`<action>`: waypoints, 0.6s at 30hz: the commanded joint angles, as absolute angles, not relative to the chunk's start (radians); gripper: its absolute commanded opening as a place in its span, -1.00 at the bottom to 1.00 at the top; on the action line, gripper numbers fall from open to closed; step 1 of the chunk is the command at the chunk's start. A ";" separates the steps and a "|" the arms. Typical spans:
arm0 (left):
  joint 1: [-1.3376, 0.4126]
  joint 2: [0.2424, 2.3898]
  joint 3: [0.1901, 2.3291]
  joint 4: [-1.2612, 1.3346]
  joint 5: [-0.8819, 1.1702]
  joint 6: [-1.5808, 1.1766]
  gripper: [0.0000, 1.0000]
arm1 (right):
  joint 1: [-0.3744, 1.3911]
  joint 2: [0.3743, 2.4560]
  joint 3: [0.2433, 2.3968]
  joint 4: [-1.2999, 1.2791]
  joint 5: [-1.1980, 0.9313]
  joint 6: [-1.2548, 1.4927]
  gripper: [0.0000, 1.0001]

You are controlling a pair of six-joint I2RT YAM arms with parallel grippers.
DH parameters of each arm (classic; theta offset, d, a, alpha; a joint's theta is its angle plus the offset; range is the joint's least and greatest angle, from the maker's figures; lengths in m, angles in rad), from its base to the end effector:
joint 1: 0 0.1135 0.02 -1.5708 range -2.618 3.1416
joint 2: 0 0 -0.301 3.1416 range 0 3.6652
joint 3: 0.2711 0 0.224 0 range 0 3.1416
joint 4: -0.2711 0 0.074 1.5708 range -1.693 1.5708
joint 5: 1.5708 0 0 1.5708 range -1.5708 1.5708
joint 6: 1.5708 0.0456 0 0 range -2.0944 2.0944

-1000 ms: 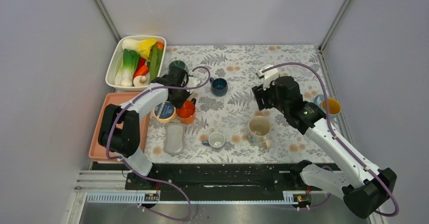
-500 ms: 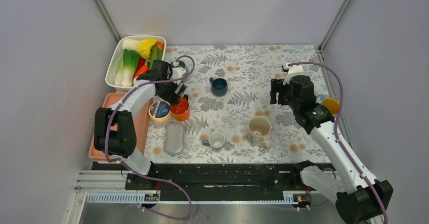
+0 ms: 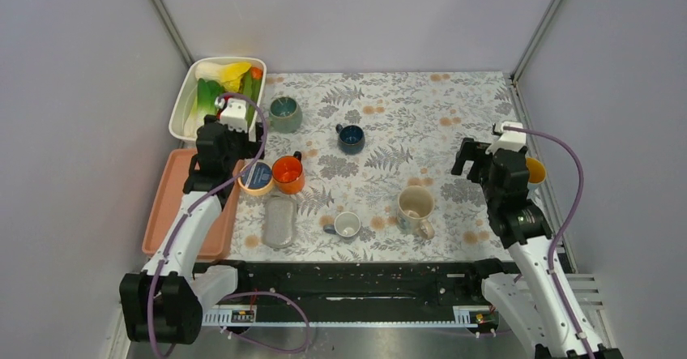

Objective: Turn the mug right side up

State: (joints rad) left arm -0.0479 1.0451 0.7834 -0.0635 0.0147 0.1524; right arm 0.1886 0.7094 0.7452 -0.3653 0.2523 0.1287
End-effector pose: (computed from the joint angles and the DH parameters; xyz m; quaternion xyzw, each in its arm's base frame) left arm 0.2060 -0.0105 0.3378 0.0855 0.8077 0.0245 0.5828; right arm 0.1170 0.0107 0.3390 0.0490 0.8089 -0.0099 0.5859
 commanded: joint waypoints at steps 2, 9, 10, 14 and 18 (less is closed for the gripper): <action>-0.048 0.954 0.592 0.139 -0.040 0.060 0.98 | 0.184 0.605 0.632 -0.279 0.322 0.137 0.99; -0.046 0.850 0.300 0.430 -0.080 -0.022 0.98 | 0.185 0.499 0.409 -0.089 0.225 0.095 0.99; -0.046 0.840 0.271 0.470 -0.089 -0.038 0.98 | 0.184 0.493 0.382 -0.065 0.210 0.101 0.99; -0.046 0.806 0.233 0.492 -0.116 -0.065 0.98 | 0.184 0.476 0.289 -0.024 0.186 0.118 0.99; -0.046 0.805 0.218 0.474 -0.094 -0.065 0.98 | 0.184 0.450 0.271 -0.011 0.149 0.125 0.99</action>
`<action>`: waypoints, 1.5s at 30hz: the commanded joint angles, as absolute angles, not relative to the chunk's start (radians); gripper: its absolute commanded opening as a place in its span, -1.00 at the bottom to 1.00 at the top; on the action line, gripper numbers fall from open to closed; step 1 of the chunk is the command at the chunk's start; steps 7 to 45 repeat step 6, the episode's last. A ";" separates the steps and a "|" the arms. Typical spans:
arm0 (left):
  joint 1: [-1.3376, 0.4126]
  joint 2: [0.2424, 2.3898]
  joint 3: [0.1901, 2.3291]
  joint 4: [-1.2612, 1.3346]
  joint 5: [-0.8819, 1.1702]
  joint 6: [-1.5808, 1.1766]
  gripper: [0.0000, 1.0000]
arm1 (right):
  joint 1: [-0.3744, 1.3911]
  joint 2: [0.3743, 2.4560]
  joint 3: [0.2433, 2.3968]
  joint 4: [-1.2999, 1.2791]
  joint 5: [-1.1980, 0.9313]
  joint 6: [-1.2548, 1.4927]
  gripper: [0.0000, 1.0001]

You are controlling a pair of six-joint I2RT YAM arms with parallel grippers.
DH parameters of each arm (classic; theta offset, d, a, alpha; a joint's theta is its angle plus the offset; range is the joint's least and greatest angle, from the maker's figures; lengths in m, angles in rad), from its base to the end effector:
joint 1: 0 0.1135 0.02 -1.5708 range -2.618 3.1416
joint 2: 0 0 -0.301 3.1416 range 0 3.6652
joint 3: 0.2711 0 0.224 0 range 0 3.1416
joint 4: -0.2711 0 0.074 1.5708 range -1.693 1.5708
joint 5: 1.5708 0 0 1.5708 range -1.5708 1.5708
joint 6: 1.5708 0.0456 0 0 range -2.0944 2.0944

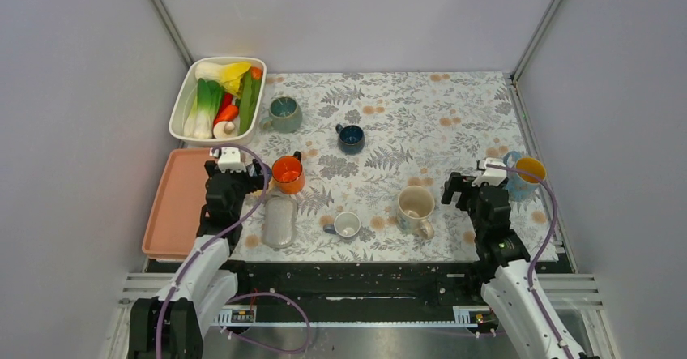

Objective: Turn the mug right side up

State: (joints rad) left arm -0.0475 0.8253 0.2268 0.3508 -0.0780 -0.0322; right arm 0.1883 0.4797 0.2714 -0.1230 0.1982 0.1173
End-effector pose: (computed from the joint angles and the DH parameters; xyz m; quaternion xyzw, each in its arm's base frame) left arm 0.1437 -0.0033 0.2333 -0.0179 0.7886 0.0063 0.6146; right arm 0.0889 0.0078 0.2279 0.0287 0.8116 0.0084 0.5835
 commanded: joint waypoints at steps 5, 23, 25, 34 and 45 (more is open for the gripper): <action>-0.046 0.780 0.210 0.461 -0.063 -0.049 0.98 | 0.184 0.431 0.266 -0.027 0.180 0.129 0.99; -0.046 0.774 0.212 0.449 -0.062 -0.050 0.98 | 0.184 0.429 0.263 -0.023 0.176 0.128 0.99; -0.046 0.774 0.212 0.449 -0.062 -0.050 0.98 | 0.184 0.429 0.263 -0.023 0.176 0.128 0.99; -0.046 0.774 0.212 0.449 -0.062 -0.050 0.98 | 0.184 0.429 0.263 -0.023 0.176 0.128 0.99; -0.046 0.774 0.212 0.449 -0.062 -0.050 0.98 | 0.184 0.429 0.263 -0.023 0.176 0.128 0.99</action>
